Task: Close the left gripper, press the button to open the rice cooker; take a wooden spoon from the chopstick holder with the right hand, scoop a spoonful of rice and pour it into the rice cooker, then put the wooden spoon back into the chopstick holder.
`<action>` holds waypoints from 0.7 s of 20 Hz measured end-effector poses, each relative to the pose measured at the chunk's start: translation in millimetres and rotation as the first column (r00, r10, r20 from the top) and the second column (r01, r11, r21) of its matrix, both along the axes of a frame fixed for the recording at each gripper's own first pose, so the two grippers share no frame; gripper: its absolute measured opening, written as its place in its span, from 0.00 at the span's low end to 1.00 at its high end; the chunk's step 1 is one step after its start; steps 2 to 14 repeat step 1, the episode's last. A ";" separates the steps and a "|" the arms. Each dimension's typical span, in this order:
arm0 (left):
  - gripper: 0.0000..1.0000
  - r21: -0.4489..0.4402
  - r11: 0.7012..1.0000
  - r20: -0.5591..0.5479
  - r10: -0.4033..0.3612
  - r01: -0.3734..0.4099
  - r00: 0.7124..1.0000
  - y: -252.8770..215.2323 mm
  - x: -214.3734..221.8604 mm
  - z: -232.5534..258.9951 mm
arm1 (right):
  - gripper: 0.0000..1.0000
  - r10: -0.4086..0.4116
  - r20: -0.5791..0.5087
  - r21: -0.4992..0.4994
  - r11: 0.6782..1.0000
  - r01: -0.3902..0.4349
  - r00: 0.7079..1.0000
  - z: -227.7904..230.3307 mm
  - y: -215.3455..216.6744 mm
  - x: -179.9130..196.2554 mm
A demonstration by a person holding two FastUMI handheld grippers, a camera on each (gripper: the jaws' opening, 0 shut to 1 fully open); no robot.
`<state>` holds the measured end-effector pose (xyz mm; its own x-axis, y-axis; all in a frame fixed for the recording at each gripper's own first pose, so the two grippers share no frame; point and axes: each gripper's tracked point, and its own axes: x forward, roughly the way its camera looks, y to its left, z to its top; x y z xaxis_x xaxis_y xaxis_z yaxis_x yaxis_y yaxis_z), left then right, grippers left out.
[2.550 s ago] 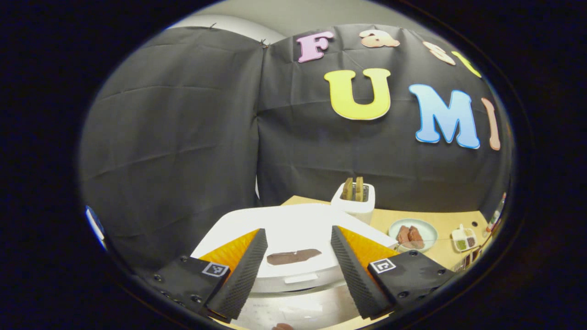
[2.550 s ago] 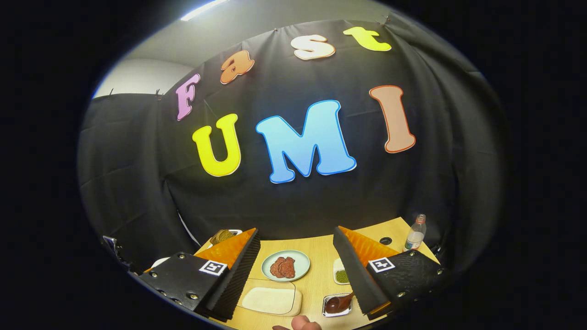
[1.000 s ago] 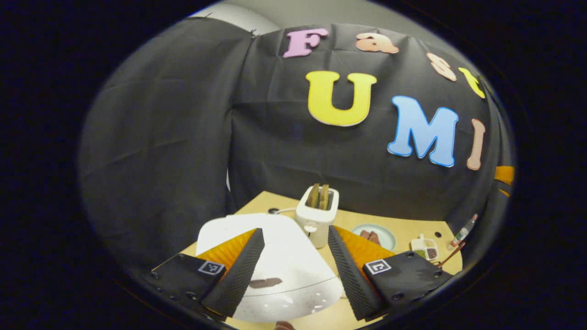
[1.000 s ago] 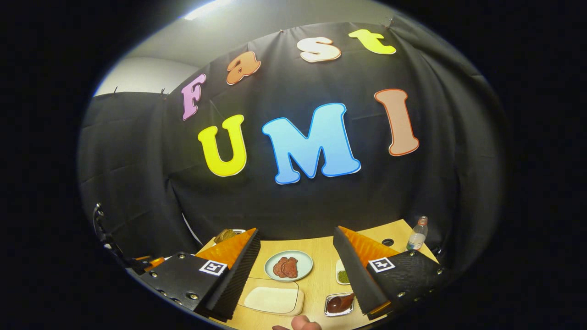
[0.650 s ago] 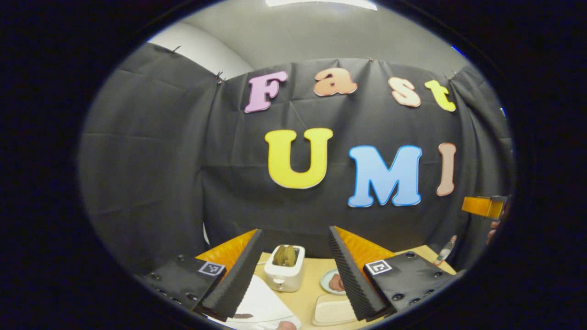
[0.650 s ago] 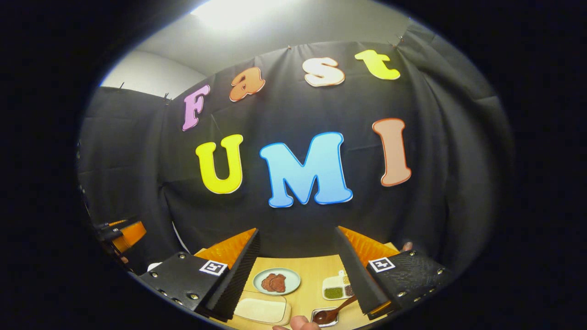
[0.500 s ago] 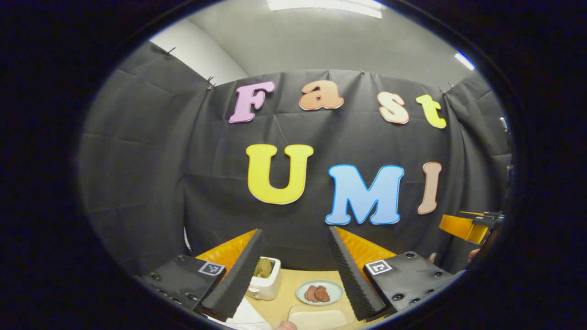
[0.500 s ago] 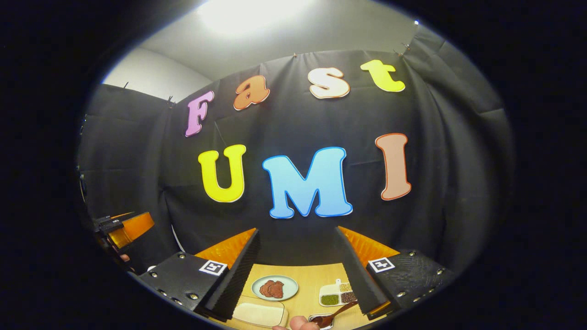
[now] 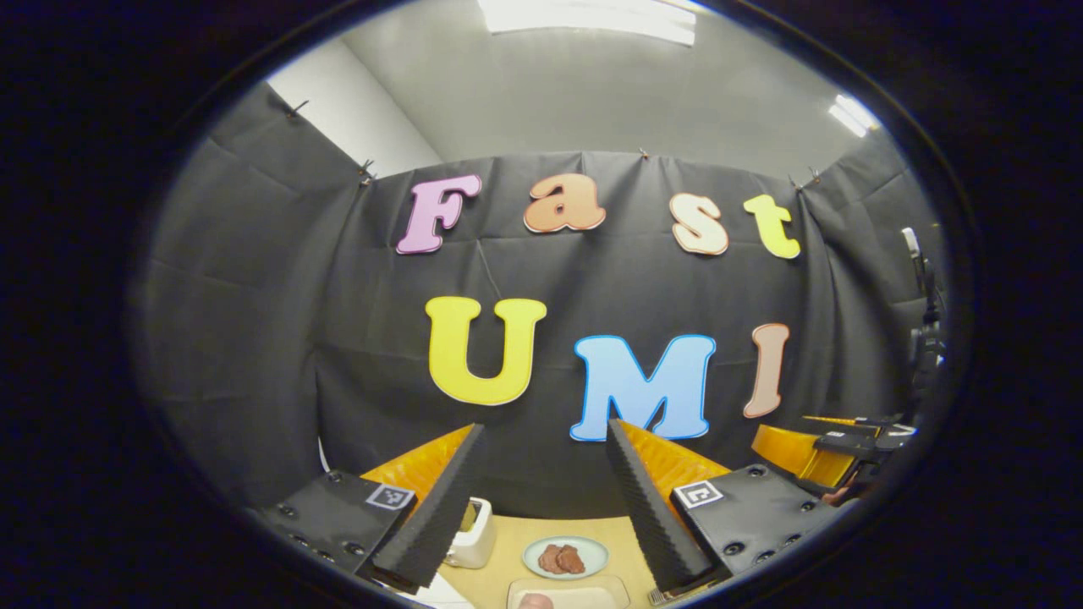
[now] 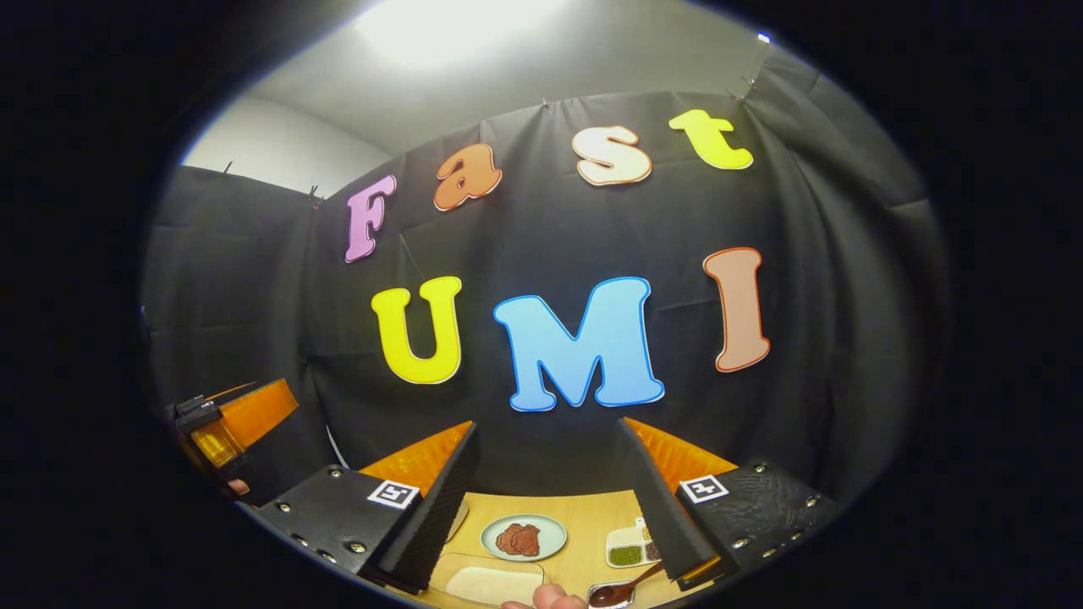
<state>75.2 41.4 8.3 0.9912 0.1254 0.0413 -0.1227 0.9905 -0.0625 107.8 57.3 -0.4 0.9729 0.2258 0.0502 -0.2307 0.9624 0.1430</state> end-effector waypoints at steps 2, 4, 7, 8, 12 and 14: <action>0.95 0.001 1.000 -0.002 0.006 -0.006 1.000 2.2 -0.6 -0.5 | 0.96 0.001 -0.002 0.004 1.000 -0.001 1.000 -0.6 0.8 0.9; 0.95 0.001 1.000 -0.002 0.006 -0.006 1.000 2.2 -0.6 -0.5 | 0.96 0.001 -0.002 0.004 1.000 -0.001 1.000 -0.6 0.8 0.9; 0.95 0.001 1.000 -0.002 0.006 -0.006 1.000 2.2 -0.6 -0.5 | 0.96 0.001 -0.002 0.004 1.000 -0.001 1.000 -0.6 0.8 0.9; 0.95 0.001 1.000 -0.002 0.006 -0.006 1.000 2.2 -0.6 -0.5 | 0.96 0.001 -0.002 0.004 1.000 -0.001 1.000 -0.6 0.8 0.9; 0.95 0.001 1.000 -0.002 0.006 -0.006 1.000 2.2 -0.6 -0.5 | 0.96 0.001 -0.002 0.004 1.000 -0.001 1.000 -0.6 0.8 0.9; 0.95 0.001 1.000 -0.002 0.006 -0.006 1.000 2.2 -0.6 -0.5 | 0.96 0.001 -0.002 0.004 1.000 -0.001 1.000 -0.6 0.8 0.9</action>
